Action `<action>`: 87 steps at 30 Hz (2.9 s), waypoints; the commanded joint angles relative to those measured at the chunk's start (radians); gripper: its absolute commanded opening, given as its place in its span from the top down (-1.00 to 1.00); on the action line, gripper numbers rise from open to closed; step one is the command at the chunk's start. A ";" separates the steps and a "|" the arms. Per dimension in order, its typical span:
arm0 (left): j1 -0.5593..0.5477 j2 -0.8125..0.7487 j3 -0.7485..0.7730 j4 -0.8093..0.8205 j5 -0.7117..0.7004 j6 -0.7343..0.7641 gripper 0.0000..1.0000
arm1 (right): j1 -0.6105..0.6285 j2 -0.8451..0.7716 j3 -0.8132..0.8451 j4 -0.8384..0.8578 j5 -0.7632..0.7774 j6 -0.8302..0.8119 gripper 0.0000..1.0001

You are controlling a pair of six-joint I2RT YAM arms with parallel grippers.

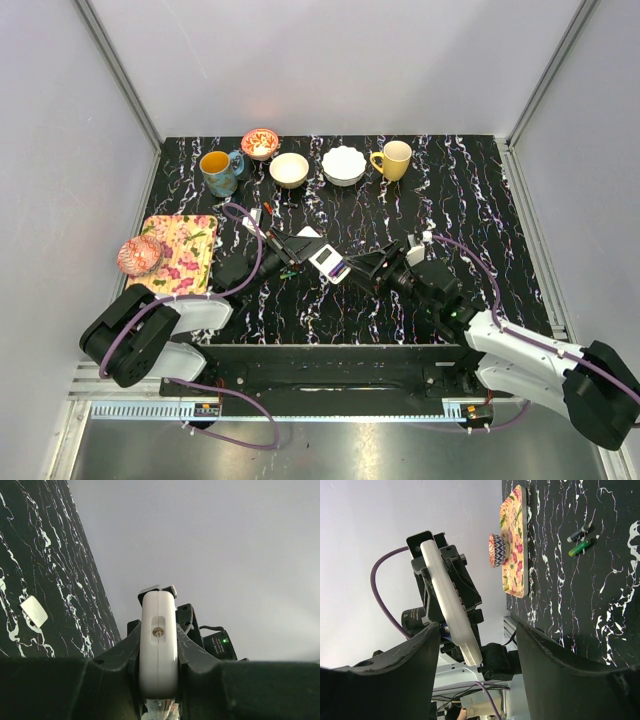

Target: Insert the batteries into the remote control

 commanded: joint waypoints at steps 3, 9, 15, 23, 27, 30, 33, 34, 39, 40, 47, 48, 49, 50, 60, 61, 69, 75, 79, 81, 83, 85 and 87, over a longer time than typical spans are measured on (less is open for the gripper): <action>0.003 -0.029 0.054 0.417 -0.042 -0.011 1.00 | -0.005 0.020 0.005 -0.005 -0.047 -0.011 -0.32; 0.003 -0.032 0.065 0.417 -0.062 -0.012 1.00 | -0.003 0.028 0.001 -0.005 -0.055 -0.010 -0.32; 0.003 -0.038 0.077 0.417 -0.090 -0.008 1.00 | -0.003 0.036 -0.005 0.010 -0.063 -0.004 -0.31; 0.002 -0.042 0.100 0.417 -0.119 -0.006 1.00 | -0.003 0.048 -0.006 0.029 -0.067 0.002 -0.31; 0.003 -0.046 0.113 0.417 -0.128 -0.008 1.00 | -0.005 0.054 -0.012 0.044 -0.067 0.012 -0.31; 0.002 -0.046 0.120 0.417 -0.125 -0.009 1.00 | -0.003 0.062 -0.021 0.062 -0.067 0.021 -0.31; -0.004 -0.046 0.126 0.417 -0.122 -0.012 1.00 | -0.003 0.070 -0.023 0.079 -0.067 0.024 -0.31; -0.007 -0.044 0.128 0.417 -0.123 -0.012 1.00 | -0.003 0.077 -0.023 0.088 -0.067 0.024 -0.31; -0.024 -0.038 0.139 0.417 -0.130 -0.011 1.00 | -0.003 0.103 -0.014 0.111 -0.081 0.029 -0.31; -0.026 -0.038 0.143 0.417 -0.131 -0.011 1.00 | -0.003 0.108 -0.012 0.113 -0.081 0.029 -0.31; -0.027 -0.038 0.160 0.417 -0.140 -0.011 1.00 | -0.003 0.120 -0.008 0.114 -0.087 0.027 -0.31; -0.027 -0.035 0.162 0.417 -0.143 -0.011 1.00 | -0.003 0.120 -0.008 0.114 -0.089 0.027 -0.30; -0.027 -0.036 0.165 0.417 -0.145 -0.011 1.00 | -0.003 0.120 -0.008 0.116 -0.089 0.027 -0.30; -0.027 -0.036 0.165 0.417 -0.145 -0.011 1.00 | -0.003 0.120 -0.009 0.116 -0.089 0.027 -0.30; -0.027 -0.027 0.188 0.417 -0.180 -0.009 1.00 | -0.003 0.120 -0.015 0.122 -0.089 0.029 -0.30; -0.027 -0.027 0.186 0.417 -0.185 -0.009 1.00 | -0.003 0.117 -0.015 0.122 -0.087 0.029 -0.30; -0.030 -0.029 0.182 0.417 -0.205 -0.017 1.00 | -0.003 0.134 -0.008 0.107 -0.094 0.012 -0.25; -0.032 -0.030 0.177 0.417 -0.214 -0.020 1.00 | 0.000 0.137 0.067 -0.043 -0.100 -0.073 -0.10; -0.030 -0.032 0.171 0.417 -0.214 -0.020 1.00 | 0.001 0.113 0.077 -0.093 -0.078 -0.097 -0.01; -0.030 -0.030 0.166 0.417 -0.214 -0.020 1.00 | 0.000 0.090 0.081 -0.129 -0.061 -0.117 0.06; -0.030 -0.027 0.163 0.417 -0.215 -0.021 1.00 | 0.001 0.074 0.093 -0.184 -0.040 -0.135 0.12; -0.030 -0.024 0.160 0.417 -0.214 -0.023 1.00 | 0.000 0.053 0.106 -0.220 -0.031 -0.166 0.19; -0.030 -0.019 0.160 0.418 -0.212 -0.026 1.00 | 0.001 0.042 0.123 -0.260 -0.020 -0.192 0.24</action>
